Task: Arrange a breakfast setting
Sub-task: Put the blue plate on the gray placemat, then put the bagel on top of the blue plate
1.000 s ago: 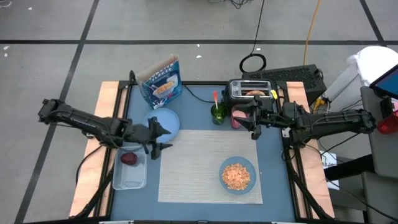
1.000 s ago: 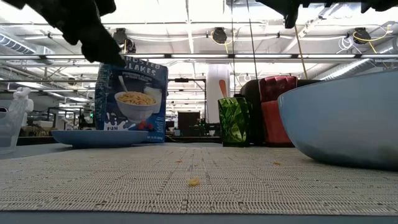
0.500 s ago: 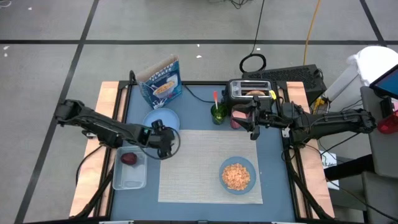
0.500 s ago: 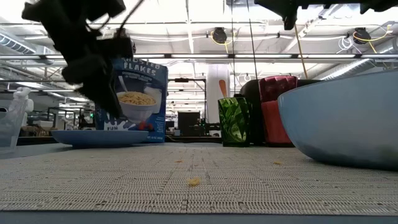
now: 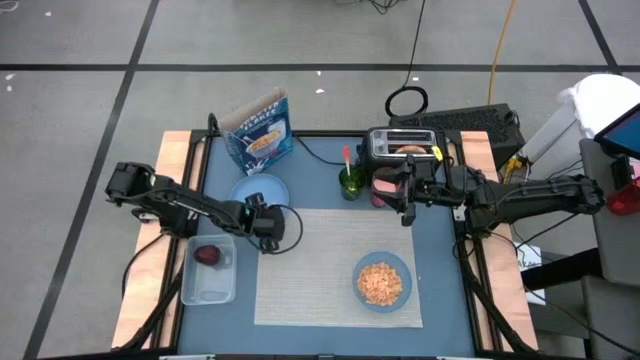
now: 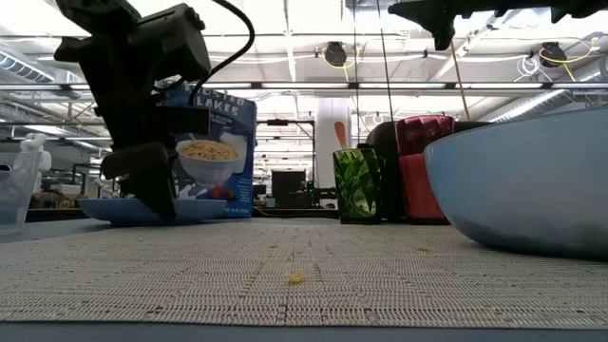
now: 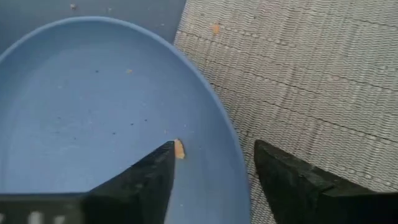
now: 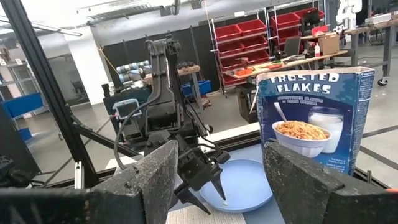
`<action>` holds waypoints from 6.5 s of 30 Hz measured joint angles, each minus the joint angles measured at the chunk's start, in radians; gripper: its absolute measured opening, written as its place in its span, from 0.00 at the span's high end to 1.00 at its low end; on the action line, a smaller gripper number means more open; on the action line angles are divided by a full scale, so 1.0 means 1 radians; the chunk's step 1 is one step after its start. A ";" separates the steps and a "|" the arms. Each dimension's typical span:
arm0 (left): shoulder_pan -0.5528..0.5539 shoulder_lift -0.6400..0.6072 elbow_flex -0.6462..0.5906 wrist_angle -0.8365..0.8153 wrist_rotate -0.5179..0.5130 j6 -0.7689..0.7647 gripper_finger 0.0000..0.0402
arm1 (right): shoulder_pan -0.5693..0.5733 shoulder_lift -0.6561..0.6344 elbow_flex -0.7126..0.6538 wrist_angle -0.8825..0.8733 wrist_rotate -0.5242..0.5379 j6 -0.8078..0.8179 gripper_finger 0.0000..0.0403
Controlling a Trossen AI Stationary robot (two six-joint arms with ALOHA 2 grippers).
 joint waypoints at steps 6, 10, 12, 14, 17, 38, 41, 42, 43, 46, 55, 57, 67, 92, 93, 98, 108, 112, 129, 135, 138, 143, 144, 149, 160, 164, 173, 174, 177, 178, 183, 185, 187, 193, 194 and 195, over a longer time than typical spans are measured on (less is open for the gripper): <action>0.000 -0.003 0.000 0.002 0.006 -0.001 0.66 | 0.000 0.000 0.000 0.001 0.000 0.000 0.44; 0.000 -0.004 0.000 0.002 0.009 0.002 0.78 | 0.000 0.000 0.000 0.000 0.000 0.000 0.44; -0.001 -0.004 0.000 0.002 0.010 0.006 0.83 | 0.000 0.000 0.000 -0.001 0.000 0.000 0.44; -0.001 -0.004 0.000 0.002 0.010 0.017 0.88 | 0.000 0.000 0.000 -0.001 0.000 0.000 0.44; -0.001 -0.004 0.000 0.001 0.001 0.030 0.93 | 0.000 0.000 0.000 -0.001 0.000 0.000 0.44; -0.129 -0.005 0.138 0.139 0.129 0.010 0.97 | 0.000 0.000 0.000 -0.002 0.000 0.000 0.44; -0.180 -0.004 0.138 0.262 0.166 -0.008 0.97 | 0.000 0.000 0.000 -0.002 0.000 0.000 0.44; -0.199 -0.004 0.138 0.298 0.171 -0.015 0.97 | 0.000 0.000 0.000 -0.002 0.000 0.000 0.44; -0.219 -0.004 0.138 0.331 0.173 -0.025 0.97 | 0.000 0.000 0.000 -0.002 0.000 0.000 0.44; -0.279 -0.004 0.138 0.414 0.175 -0.029 0.97 | 0.000 0.000 0.000 -0.002 0.000 0.000 0.44; -0.401 -0.004 0.139 0.449 0.171 -0.078 0.93 | 0.000 0.000 0.000 -0.002 0.000 0.000 0.44; -0.417 -0.004 0.139 0.451 0.174 -0.081 0.93 | 0.000 0.000 0.000 -0.002 0.000 0.000 0.44; -0.439 -0.004 0.139 0.460 0.196 -0.101 0.92 | 0.000 0.000 0.000 -0.008 0.000 0.000 0.44; -0.408 -0.004 0.138 0.451 0.172 -0.076 0.55 | 0.000 0.000 0.000 -0.010 0.000 0.000 0.44; -0.402 -0.004 0.138 0.451 0.162 -0.072 0.55 | 0.000 0.000 0.000 -0.010 0.001 0.000 0.44; -0.363 -0.004 0.138 0.451 0.132 -0.046 0.55 | -0.034 0.000 0.001 0.014 0.002 0.000 0.44; -0.257 -0.004 0.138 0.451 0.129 0.005 0.55 | -0.230 0.006 0.166 -0.262 0.001 -0.004 0.44; -0.219 -0.004 0.138 0.452 0.129 0.005 0.55 | -0.337 0.027 0.261 -0.461 0.001 -0.028 0.44; -0.167 -0.004 0.138 0.452 0.130 0.004 0.55 | -0.670 0.188 0.432 -0.948 -0.154 -0.182 0.44; -0.167 -0.004 0.138 0.451 0.132 0.004 0.55 | -0.727 0.209 0.432 -1.020 -0.155 -0.257 0.44; -0.167 -0.004 0.138 0.452 0.131 0.004 0.55 | -0.742 0.208 0.432 -1.058 -0.158 -0.314 0.44; -0.167 -0.004 0.138 0.451 0.132 0.004 0.55 | -0.757 0.208 0.432 -1.131 -0.158 -0.376 0.44; -0.167 -0.004 0.138 0.451 0.131 0.004 0.55 | -0.758 0.208 0.432 -1.140 -0.158 -0.387 0.44; -0.167 -0.004 0.138 0.451 0.131 0.004 0.55 | -0.758 0.208 0.432 -1.154 -0.156 -0.404 0.44; -0.167 -0.004 0.138 0.451 0.131 0.003 0.55 | -0.759 0.206 0.357 -1.107 -0.139 -0.430 0.44; -0.167 -0.004 0.138 0.451 0.131 0.003 0.55 | -0.759 0.206 0.349 -1.092 -0.138 -0.430 0.45; -0.167 -0.004 0.138 0.451 0.131 0.003 0.55 | -0.759 0.207 0.349 -1.077 -0.134 -0.426 0.60; -0.167 -0.004 0.138 0.451 0.131 0.003 0.55 | -0.759 0.207 0.349 -1.077 -0.135 -0.426 0.62; -0.167 -0.004 0.138 0.451 0.131 0.003 0.55 | -0.759 0.207 0.348 -1.077 -0.134 -0.426 0.67; -0.167 -0.004 0.138 0.451 0.131 0.003 0.55 | -0.759 0.207 0.348 -1.077 -0.134 -0.426 0.68; -0.167 -0.004 0.138 0.451 0.131 0.003 0.55 | -0.760 0.209 0.346 -1.072 -0.105 -0.423 0.73; -0.167 -0.004 0.138 0.451 0.131 0.003 0.55 | -0.760 0.209 0.346 -1.070 -0.107 -0.423 0.75; -0.167 -0.004 0.138 0.452 0.131 0.003 0.55 | -0.761 0.208 0.346 -1.072 -0.108 -0.423 0.77; -0.167 -0.004 0.138 0.452 0.131 0.003 0.55 | -0.761 0.209 0.346 -1.069 -0.122 -0.431 0.84; -0.167 -0.004 0.138 0.452 0.131 0.003 0.55 | -0.761 0.209 0.346 -1.070 -0.123 -0.431 0.85; -0.167 -0.004 0.138 0.451 0.131 0.003 0.55 | -0.761 0.209 0.346 -1.070 -0.123 -0.431 0.86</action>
